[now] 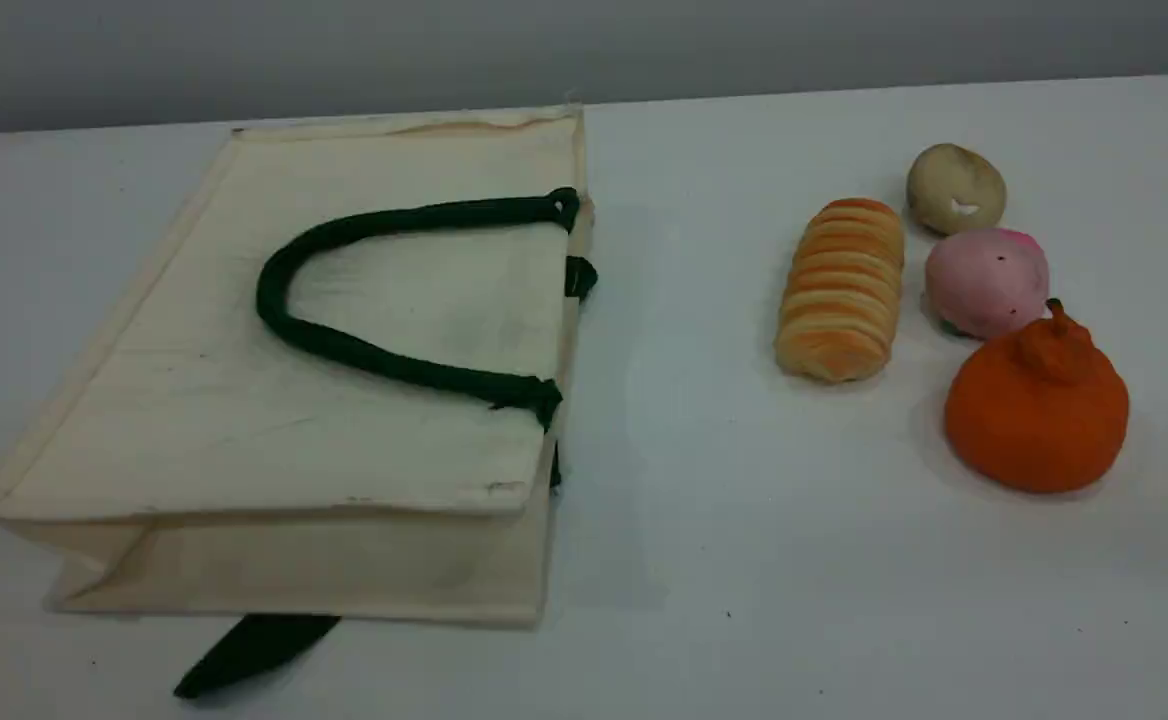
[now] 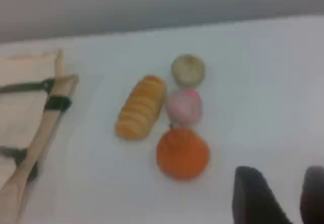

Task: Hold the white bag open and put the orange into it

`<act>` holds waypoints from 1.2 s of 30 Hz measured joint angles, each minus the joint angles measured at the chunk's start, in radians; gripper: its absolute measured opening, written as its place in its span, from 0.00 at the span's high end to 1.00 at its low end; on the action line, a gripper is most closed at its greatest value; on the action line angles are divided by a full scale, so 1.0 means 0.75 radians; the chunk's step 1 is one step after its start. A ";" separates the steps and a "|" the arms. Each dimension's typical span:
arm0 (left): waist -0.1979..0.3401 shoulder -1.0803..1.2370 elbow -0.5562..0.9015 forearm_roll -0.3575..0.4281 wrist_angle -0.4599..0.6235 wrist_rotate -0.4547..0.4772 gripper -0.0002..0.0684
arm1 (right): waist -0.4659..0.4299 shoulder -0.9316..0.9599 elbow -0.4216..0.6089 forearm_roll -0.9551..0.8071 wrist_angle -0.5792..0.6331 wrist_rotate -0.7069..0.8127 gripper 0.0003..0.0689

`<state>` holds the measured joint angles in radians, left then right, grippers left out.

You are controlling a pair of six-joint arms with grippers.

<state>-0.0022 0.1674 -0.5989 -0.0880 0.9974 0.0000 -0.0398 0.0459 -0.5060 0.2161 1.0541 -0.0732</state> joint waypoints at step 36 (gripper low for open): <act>0.000 1.425 -0.164 -0.441 -0.561 0.411 0.34 | 0.000 1.293 -0.031 0.900 -0.688 -0.871 0.33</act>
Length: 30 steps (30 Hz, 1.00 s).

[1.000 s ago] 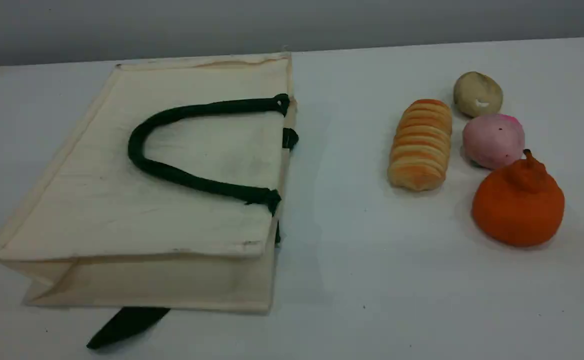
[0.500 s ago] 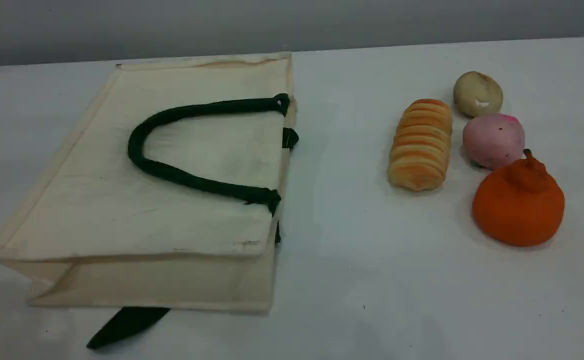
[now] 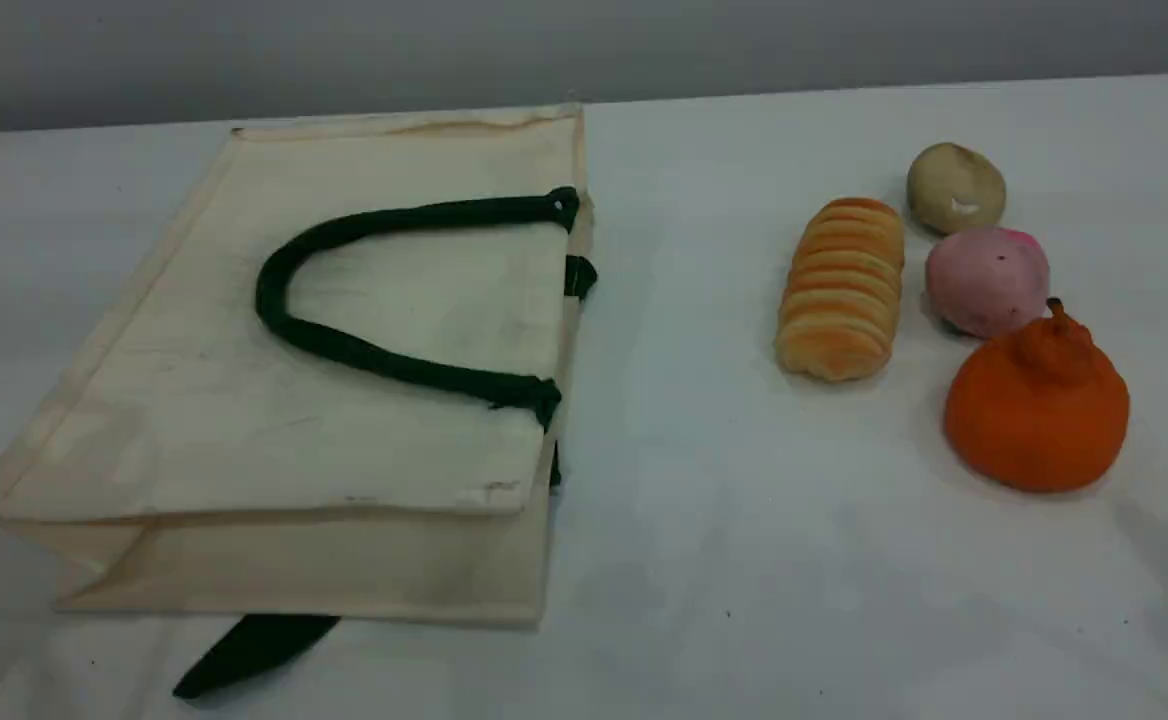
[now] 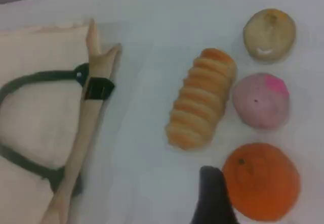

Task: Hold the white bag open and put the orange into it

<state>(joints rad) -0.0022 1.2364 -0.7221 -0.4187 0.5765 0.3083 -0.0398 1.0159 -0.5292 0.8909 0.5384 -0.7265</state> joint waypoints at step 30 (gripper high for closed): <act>-0.145 0.804 -0.317 -0.107 -0.253 0.028 0.34 | 0.000 0.322 0.000 0.405 -0.055 -0.366 0.33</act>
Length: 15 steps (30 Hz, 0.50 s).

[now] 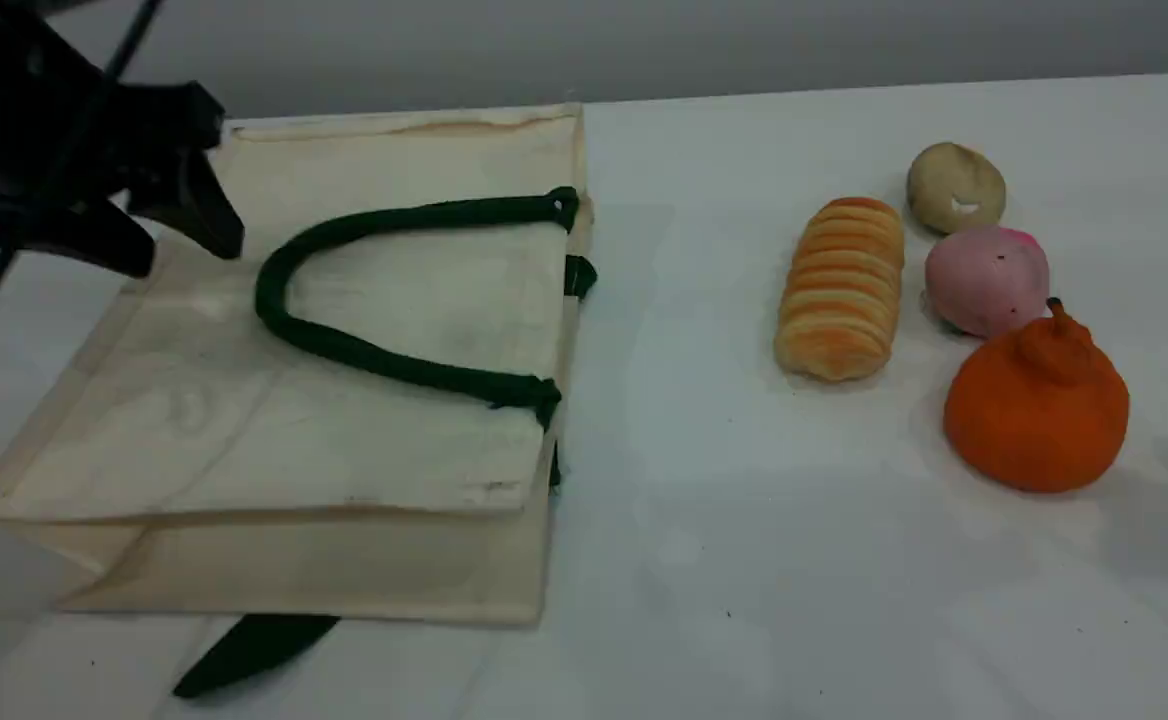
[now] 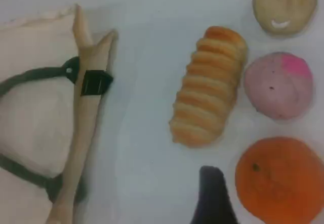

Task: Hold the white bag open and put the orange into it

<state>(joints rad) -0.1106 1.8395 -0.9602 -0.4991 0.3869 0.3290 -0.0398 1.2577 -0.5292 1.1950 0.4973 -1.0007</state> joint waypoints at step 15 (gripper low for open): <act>-0.085 0.217 -0.137 -0.050 0.013 0.003 0.34 | 0.000 0.000 0.000 0.000 0.003 -0.007 0.33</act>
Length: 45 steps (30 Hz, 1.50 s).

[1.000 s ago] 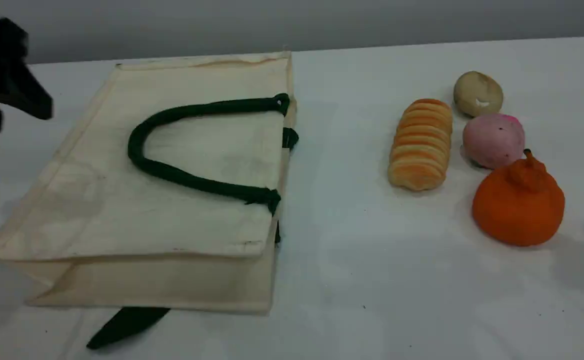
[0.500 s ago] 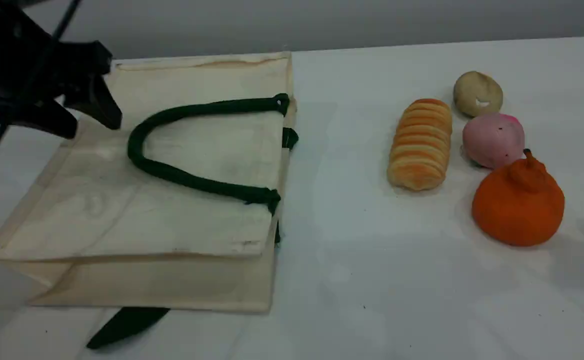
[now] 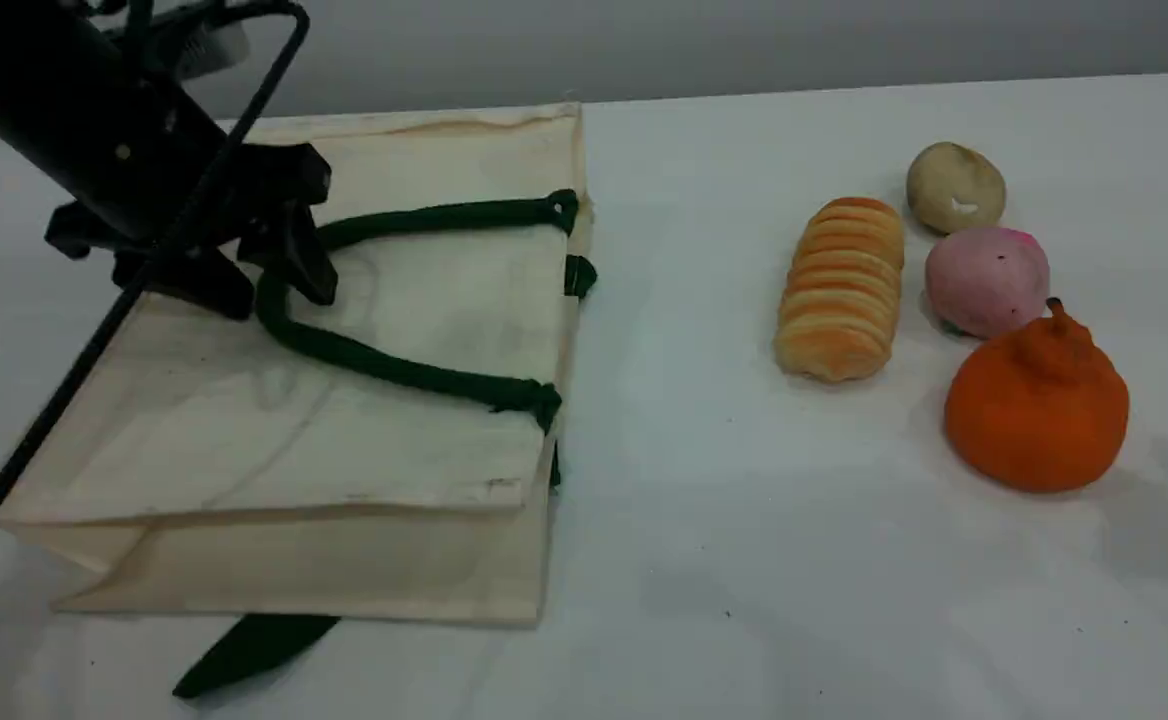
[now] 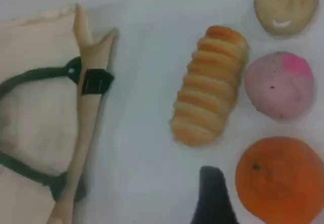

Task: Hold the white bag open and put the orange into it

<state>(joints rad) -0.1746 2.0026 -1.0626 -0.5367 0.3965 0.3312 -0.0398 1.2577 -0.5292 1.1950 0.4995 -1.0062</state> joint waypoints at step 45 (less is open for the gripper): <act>-0.110 -0.420 -0.384 -0.009 0.584 0.142 0.89 | 0.001 0.341 -0.008 0.181 -0.030 -0.166 0.33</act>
<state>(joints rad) -0.2569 1.6874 -1.3505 -0.5432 0.8346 0.4380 -0.0388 1.5138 -0.5355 1.3311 0.4767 -1.1307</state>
